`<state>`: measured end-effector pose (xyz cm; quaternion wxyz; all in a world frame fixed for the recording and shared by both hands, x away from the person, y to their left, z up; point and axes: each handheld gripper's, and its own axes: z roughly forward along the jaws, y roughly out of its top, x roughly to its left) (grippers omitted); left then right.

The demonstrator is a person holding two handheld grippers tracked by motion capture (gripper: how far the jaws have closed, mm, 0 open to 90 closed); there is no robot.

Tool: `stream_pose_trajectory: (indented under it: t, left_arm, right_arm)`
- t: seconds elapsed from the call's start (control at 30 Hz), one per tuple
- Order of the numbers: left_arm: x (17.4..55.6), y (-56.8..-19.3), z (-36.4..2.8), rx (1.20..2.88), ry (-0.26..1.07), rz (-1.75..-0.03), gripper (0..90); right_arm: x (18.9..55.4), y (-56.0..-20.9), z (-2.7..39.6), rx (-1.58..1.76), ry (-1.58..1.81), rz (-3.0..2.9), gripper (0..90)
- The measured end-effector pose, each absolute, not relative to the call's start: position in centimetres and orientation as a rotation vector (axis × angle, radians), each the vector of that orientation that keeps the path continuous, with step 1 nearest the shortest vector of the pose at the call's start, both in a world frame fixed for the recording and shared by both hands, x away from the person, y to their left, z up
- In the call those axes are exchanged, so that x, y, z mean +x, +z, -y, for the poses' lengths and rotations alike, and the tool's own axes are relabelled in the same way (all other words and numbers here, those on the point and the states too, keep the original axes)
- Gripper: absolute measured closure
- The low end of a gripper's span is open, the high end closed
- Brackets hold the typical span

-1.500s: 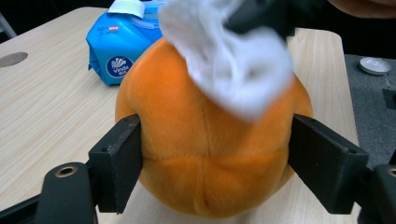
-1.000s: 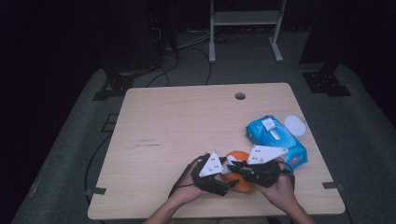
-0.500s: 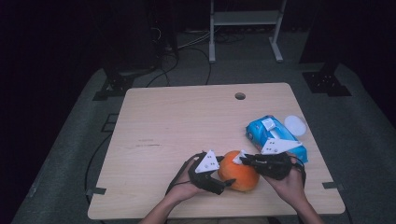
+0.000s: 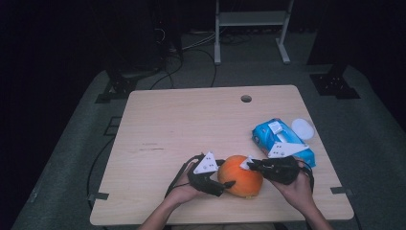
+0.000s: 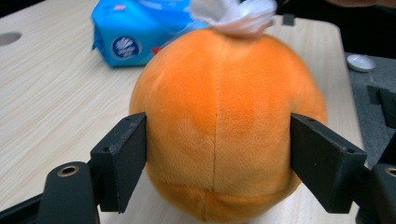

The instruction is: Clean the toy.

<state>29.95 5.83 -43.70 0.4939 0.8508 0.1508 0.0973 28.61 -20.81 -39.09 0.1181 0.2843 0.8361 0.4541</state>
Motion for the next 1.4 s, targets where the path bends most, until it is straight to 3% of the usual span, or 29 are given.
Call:
stream_pose_trajectory:
  t: [0.23,0.4,0.63,0.93,1.17,1.23,1.4]
  left_arm:
    - [29.3,-42.9,-5.3,2.060,0.246,-0.317,16.0]
    - [29.5,-43.3,-5.8,2.084,0.256,-0.296,22.1]
    - [29.8,-43.3,-6.1,2.074,0.238,-0.303,19.6]
    - [29.0,-43.3,-5.7,2.110,0.263,-0.228,23.9]
    - [29.8,-43.5,-6.6,2.111,0.228,-0.269,22.4]
    - [29.7,-43.2,-6.4,2.100,0.237,-0.254,18.5]
    - [29.1,-42.5,-5.6,2.065,0.247,-0.217,19.3]
  right_arm:
    - [28.3,-39.3,19.7,0.818,1.335,-2.465,83.5]
    - [28.2,-39.2,19.6,0.786,1.330,-2.475,83.6]
    - [28.7,-39.7,20.5,0.841,1.322,-2.475,83.5]
    - [27.7,-38.8,18.1,0.718,1.360,-2.489,83.5]
    - [28.6,-39.7,20.4,0.824,1.309,-2.473,83.5]
    - [28.5,-39.7,20.1,0.813,1.291,-2.476,83.5]
    - [28.2,-39.6,19.2,0.775,1.311,-2.483,83.4]
